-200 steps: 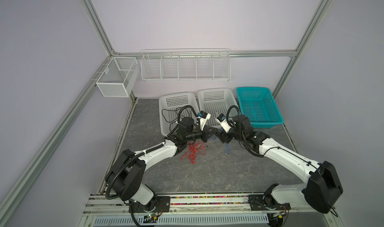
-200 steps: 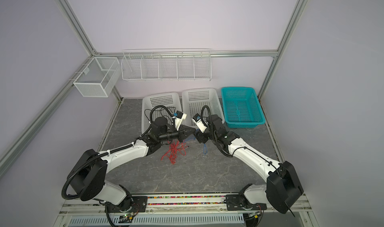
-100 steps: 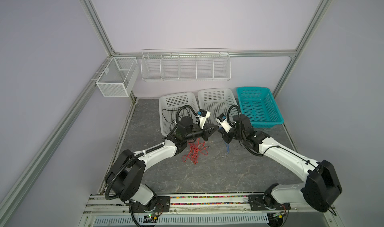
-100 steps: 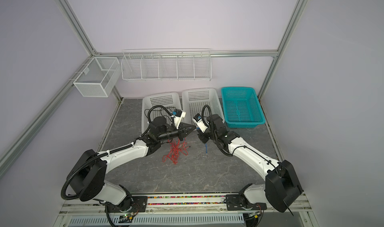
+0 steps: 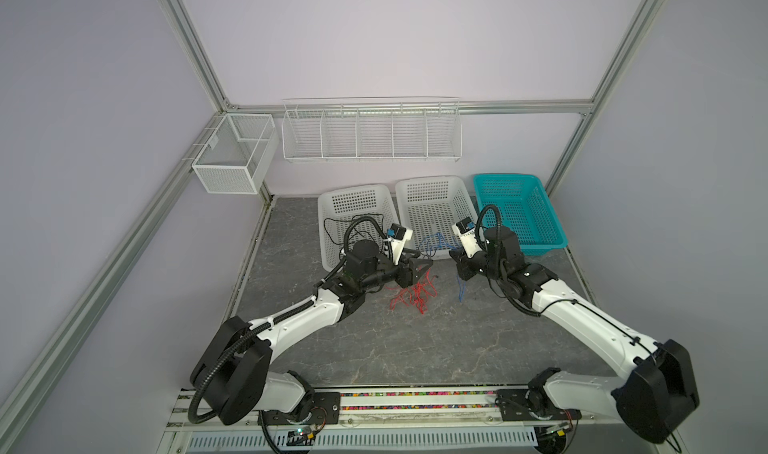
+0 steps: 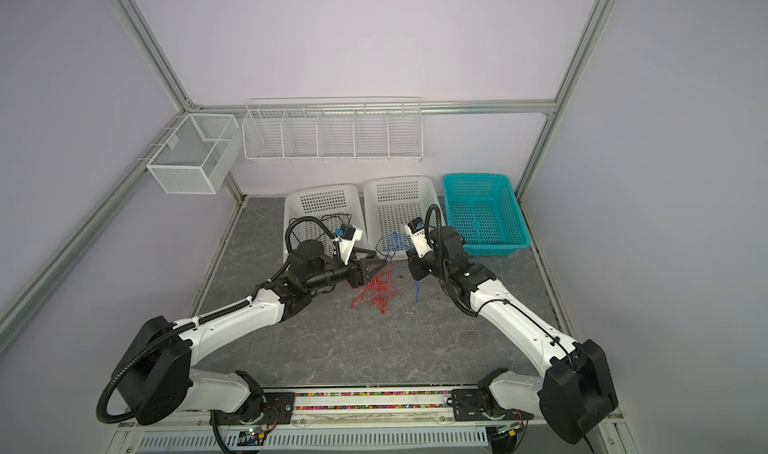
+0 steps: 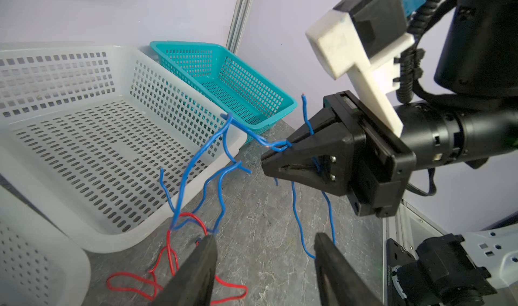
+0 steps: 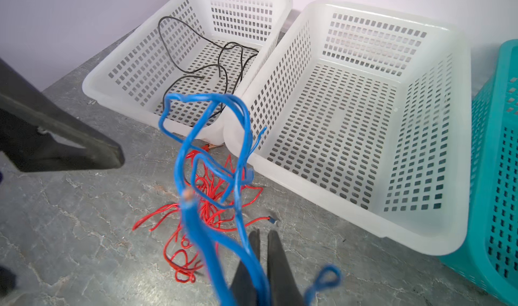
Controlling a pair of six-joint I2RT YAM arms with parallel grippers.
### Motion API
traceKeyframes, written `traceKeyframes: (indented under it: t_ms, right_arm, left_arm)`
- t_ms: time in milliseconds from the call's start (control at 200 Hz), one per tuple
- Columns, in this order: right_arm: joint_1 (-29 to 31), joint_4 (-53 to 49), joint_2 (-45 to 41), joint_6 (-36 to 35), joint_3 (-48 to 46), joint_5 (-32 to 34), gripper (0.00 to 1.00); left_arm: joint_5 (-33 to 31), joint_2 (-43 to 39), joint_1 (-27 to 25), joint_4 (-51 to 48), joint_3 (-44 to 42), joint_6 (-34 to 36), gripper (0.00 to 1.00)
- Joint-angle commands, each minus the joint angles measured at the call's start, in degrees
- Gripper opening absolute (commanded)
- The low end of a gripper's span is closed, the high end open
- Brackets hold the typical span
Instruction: Untangle the cables
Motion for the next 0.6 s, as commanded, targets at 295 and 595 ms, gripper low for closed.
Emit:
traceKeyframes:
  t_ms: [295, 595]
  right_arm:
    - [-0.24, -2.96, -6.87, 7.82, 1.25, -2.45, 0.06]
    - [-0.01, -4.16, -8.45, 8.75, 1.72, -3.07, 0.06]
  left_arm:
    - [-6.95, 2.05, -4.00, 0.22, -5.69, -0.80, 0.55]
    - [-10.39, 14.60, -6.28, 14.81, -4.43, -8.16, 0.53]
